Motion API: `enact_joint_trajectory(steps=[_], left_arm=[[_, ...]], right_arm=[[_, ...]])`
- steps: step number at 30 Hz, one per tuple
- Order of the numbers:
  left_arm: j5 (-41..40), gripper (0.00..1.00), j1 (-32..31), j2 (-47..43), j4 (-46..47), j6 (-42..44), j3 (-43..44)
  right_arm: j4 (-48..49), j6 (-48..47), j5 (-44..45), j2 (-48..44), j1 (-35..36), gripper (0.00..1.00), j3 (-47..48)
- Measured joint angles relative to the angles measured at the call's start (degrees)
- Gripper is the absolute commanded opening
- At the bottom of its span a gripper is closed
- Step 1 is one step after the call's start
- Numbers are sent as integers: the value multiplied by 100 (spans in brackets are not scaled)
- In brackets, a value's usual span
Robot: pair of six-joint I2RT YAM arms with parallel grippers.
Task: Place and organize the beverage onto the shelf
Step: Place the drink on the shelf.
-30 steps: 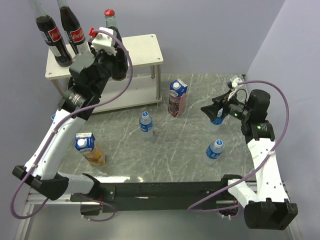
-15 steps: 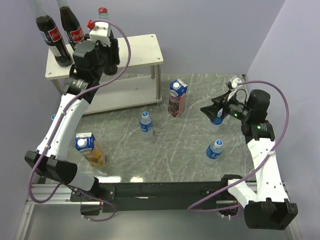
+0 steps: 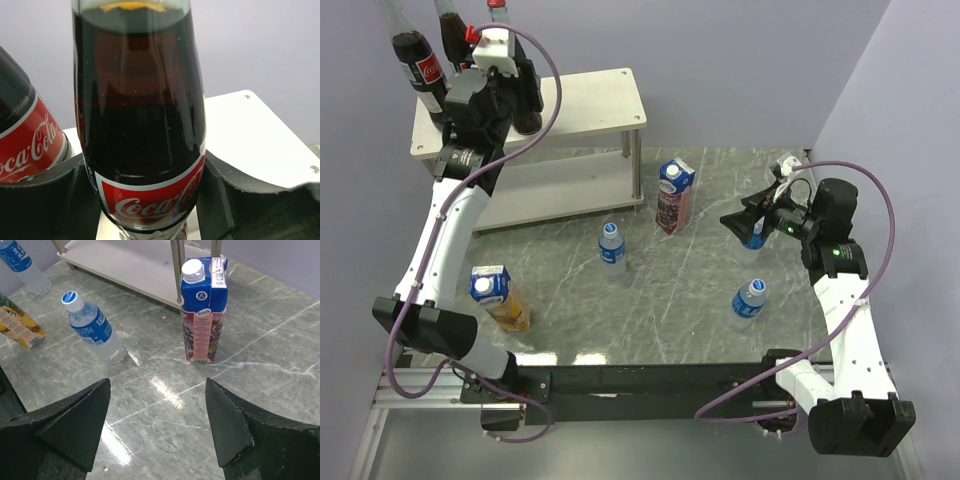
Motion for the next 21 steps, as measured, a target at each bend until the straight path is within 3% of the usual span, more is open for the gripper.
enact_joint_trajectory(steps=[21], left_arm=[[256,0,149,376,509,-39,-2]], right_arm=[[0,-44,-26,83,0,82,0]])
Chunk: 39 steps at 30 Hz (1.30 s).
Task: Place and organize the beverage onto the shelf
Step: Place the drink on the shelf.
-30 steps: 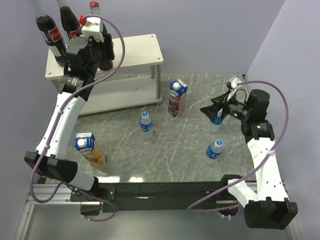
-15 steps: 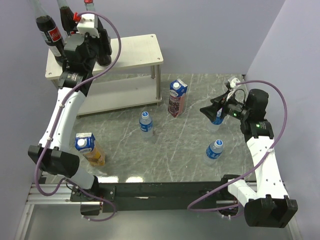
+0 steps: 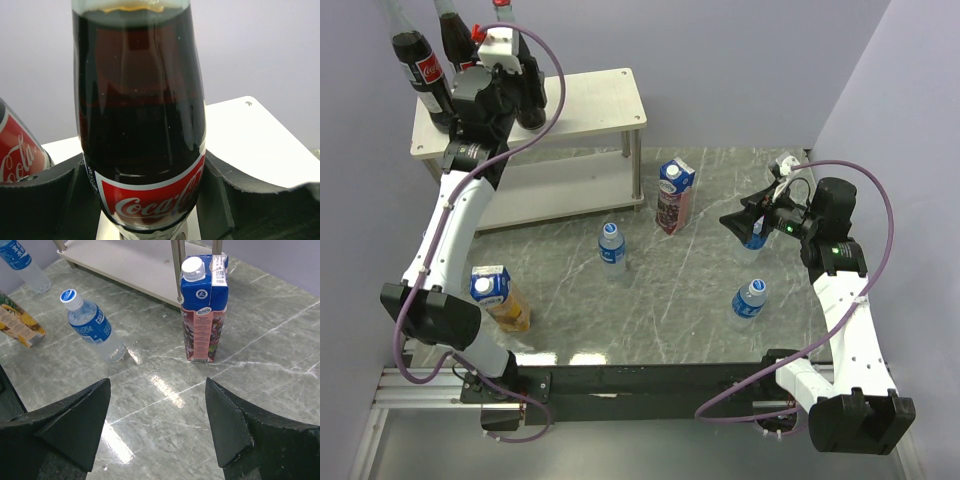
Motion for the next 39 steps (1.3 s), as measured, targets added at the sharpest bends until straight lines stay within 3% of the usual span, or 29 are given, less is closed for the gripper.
enact_joint_trajectory(steps=[39], left_arm=[[225,0,210,111,304,151,-262]], right_arm=[[-2,-103,-20,0,0,82,0]])
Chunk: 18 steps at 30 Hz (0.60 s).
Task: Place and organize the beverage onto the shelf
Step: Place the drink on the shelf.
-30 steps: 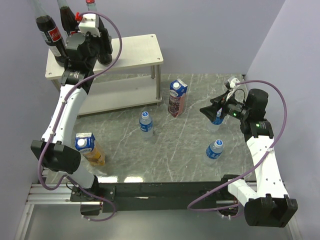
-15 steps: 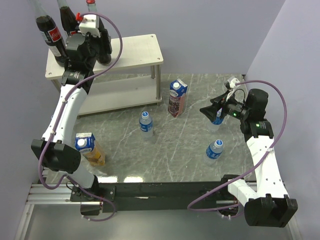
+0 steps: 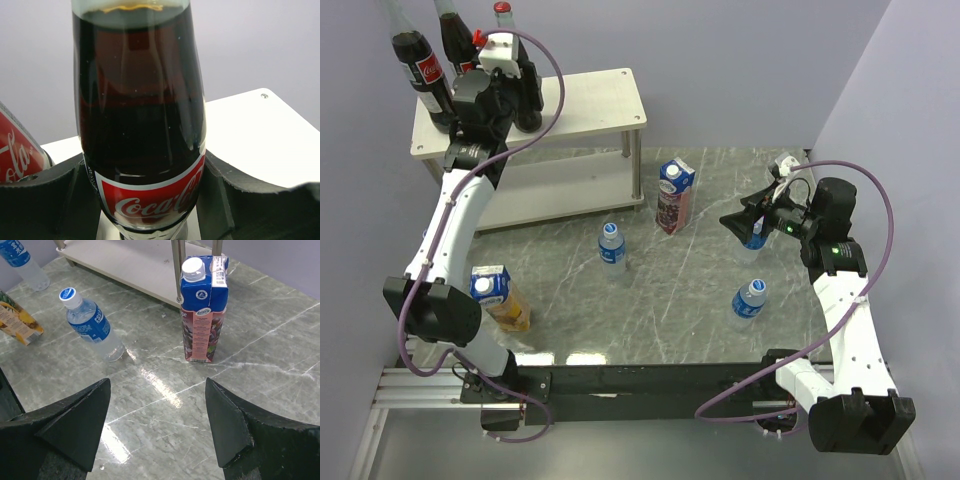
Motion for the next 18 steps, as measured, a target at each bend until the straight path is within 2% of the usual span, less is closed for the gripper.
enact_joint_trajectory(steps=[7,18], left_arm=[[9,5,7,0,232,-2,-160],[7,39,33,-11,699,-7,-411]], right_arm=[[-2,-4,-22,0,0,82,0],[-2,-22,-66,7,0,82,0]])
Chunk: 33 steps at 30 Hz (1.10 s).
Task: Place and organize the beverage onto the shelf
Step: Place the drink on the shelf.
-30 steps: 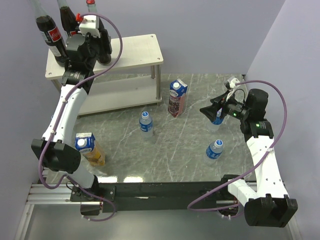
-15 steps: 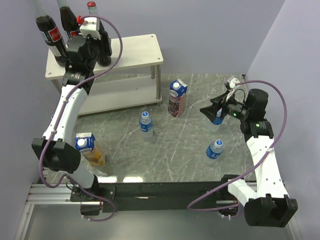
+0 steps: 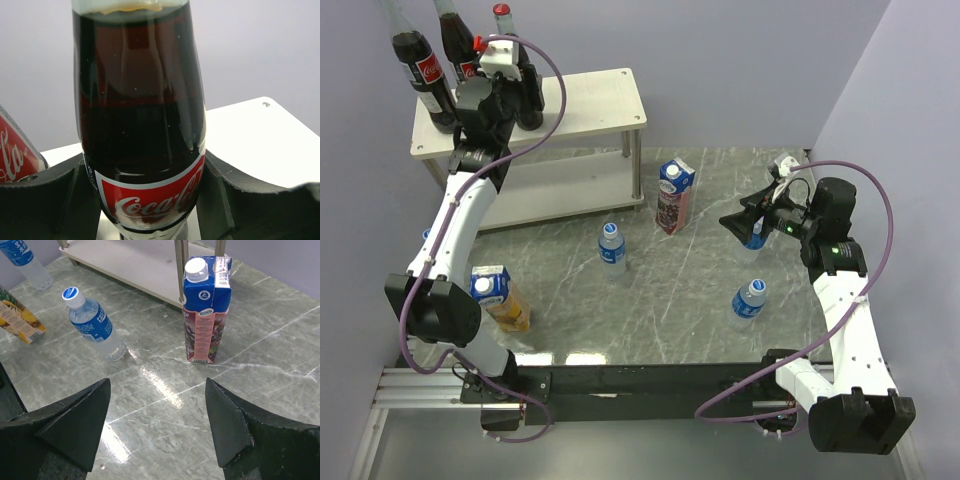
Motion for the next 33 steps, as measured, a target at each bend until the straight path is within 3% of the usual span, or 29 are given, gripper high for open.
enact_joint_trajectory(steps=[6,12,20,33], left_arm=[[0,63,0,-4,26,-2,-15],[4,77,-2,-28,118,-2,-15],[-4,88,2,-313,380,4,-11],[4,90,11,-424,422,2,33]], right_arm=[[-2,-2,-11,24,0,82,0],[-2,-2,-13,31,0,82,0],[-2,-2,-13,31,0,82,0],[-4,-4,-13,31,0,82,0]])
